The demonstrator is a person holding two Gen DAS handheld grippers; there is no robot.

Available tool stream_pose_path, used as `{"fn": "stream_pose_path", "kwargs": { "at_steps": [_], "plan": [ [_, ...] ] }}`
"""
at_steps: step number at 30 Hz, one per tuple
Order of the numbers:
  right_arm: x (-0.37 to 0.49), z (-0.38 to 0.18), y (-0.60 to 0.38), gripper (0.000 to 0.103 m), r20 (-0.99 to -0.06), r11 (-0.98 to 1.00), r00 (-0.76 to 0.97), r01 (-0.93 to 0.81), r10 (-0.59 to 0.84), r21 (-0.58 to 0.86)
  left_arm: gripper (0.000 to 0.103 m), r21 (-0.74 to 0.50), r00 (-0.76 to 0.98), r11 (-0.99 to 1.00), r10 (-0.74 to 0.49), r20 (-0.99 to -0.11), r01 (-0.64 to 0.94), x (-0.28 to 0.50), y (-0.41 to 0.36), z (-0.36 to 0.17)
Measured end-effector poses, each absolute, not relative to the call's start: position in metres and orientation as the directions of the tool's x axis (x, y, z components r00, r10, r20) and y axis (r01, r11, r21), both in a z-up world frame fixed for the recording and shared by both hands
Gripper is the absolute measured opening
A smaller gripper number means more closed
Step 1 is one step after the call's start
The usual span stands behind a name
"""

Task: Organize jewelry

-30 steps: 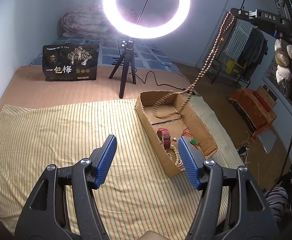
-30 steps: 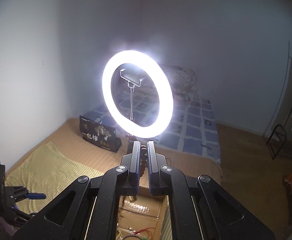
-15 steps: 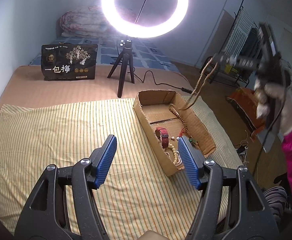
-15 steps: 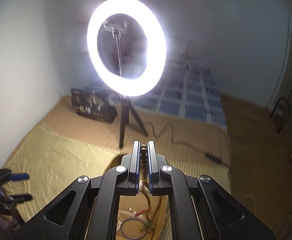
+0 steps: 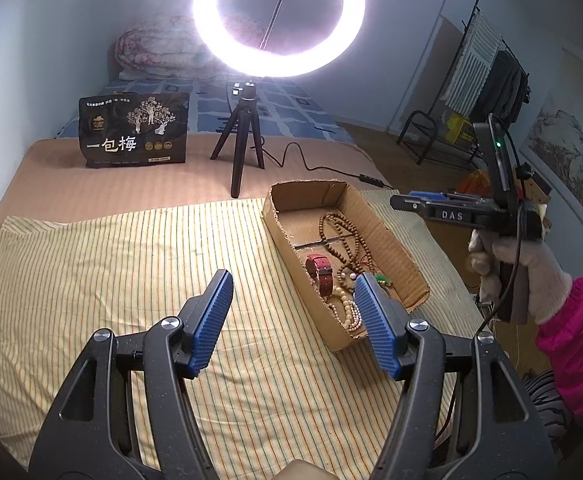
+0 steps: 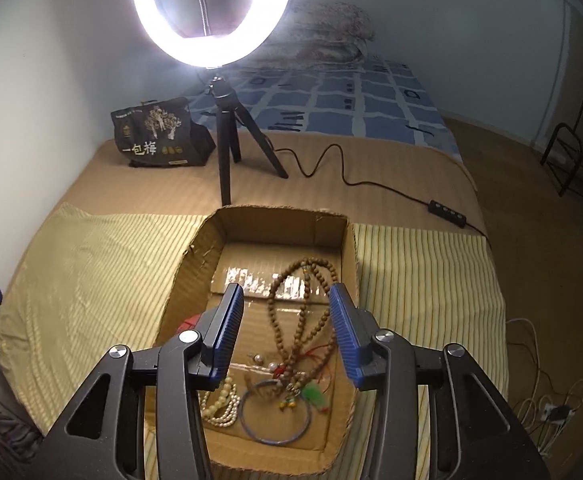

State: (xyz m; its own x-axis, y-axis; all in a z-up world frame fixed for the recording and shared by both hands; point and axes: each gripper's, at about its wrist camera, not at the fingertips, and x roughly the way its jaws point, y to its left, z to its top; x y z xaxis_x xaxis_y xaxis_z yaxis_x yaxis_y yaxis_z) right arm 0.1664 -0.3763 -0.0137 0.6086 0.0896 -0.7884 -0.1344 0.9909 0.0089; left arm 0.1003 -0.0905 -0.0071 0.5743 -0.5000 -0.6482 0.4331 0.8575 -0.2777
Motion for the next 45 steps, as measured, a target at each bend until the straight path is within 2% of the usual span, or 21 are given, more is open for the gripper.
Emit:
{"fn": "stream_pose_path", "kwargs": {
  "at_steps": [3, 8, 11, 13, 14, 17, 20, 22, 24, 29, 31, 45],
  "plan": [
    [0.158, -0.012, -0.374, 0.044, -0.786, 0.991, 0.611, -0.134, 0.093, 0.013, 0.065, -0.272, 0.580, 0.858, -0.499, -0.643, 0.436, 0.098, -0.092, -0.005],
    [0.138, -0.011, -0.366, 0.063, -0.777, 0.993, 0.624, -0.120, 0.084, 0.011, 0.065, -0.239, 0.606, 0.864, -0.485, -0.631, 0.443, 0.092, -0.096, 0.000],
    [0.125, -0.011, -0.360, 0.063, -0.777, 0.994, 0.625, -0.110, 0.076, 0.009, 0.066, -0.223, 0.619, 0.866, -0.480, -0.622, 0.447, 0.087, -0.098, 0.003],
    [0.116, -0.010, -0.355, 0.064, -0.778, 0.995, 0.624, -0.104, 0.069, 0.005, 0.079, -0.219, 0.627, 0.869, -0.476, -0.617, 0.444, 0.085, -0.098, 0.004],
    [0.113, -0.010, -0.354, 0.066, -0.778, 0.995, 0.625, -0.102, 0.066, 0.003, 0.081, -0.218, 0.634, 0.870, -0.476, -0.610, 0.443, 0.083, -0.097, 0.006],
    [0.096, -0.005, -0.345, 0.075, -0.768, 0.996, 0.639, -0.085, 0.041, -0.018, 0.081, -0.207, 0.652, 0.872, -0.473, -0.592, 0.445, 0.078, -0.098, 0.010],
    [0.082, -0.001, -0.339, 0.077, -0.753, 0.996, 0.657, -0.080, 0.027, -0.035, 0.082, -0.190, 0.666, 0.874, -0.467, -0.581, 0.447, 0.073, -0.099, 0.013],
    [0.074, 0.001, -0.334, 0.080, -0.746, 0.996, 0.666, -0.072, 0.009, -0.052, 0.086, -0.181, 0.674, 0.877, -0.461, -0.578, 0.445, 0.070, -0.101, 0.015],
    [0.067, 0.002, -0.330, 0.080, -0.738, 0.995, 0.675, -0.067, -0.005, -0.068, 0.090, -0.173, 0.677, 0.879, -0.456, -0.578, 0.444, 0.067, -0.103, 0.015],
    [0.057, 0.002, -0.324, 0.080, -0.721, 0.994, 0.692, -0.067, -0.015, -0.085, 0.094, -0.117, 0.700, 0.886, -0.430, -0.570, 0.448, 0.061, -0.111, 0.018],
    [0.055, 0.002, -0.325, 0.080, -0.712, 0.995, 0.702, -0.058, -0.019, -0.083, 0.102, -0.094, 0.711, 0.892, -0.412, -0.570, 0.442, 0.059, -0.114, 0.018],
    [0.047, -0.002, -0.330, 0.080, -0.670, 0.995, 0.740, -0.002, -0.065, -0.099, 0.102, -0.099, 0.706, 0.928, -0.340, -0.622, 0.359, 0.069, -0.110, 0.009]
  ]
}}
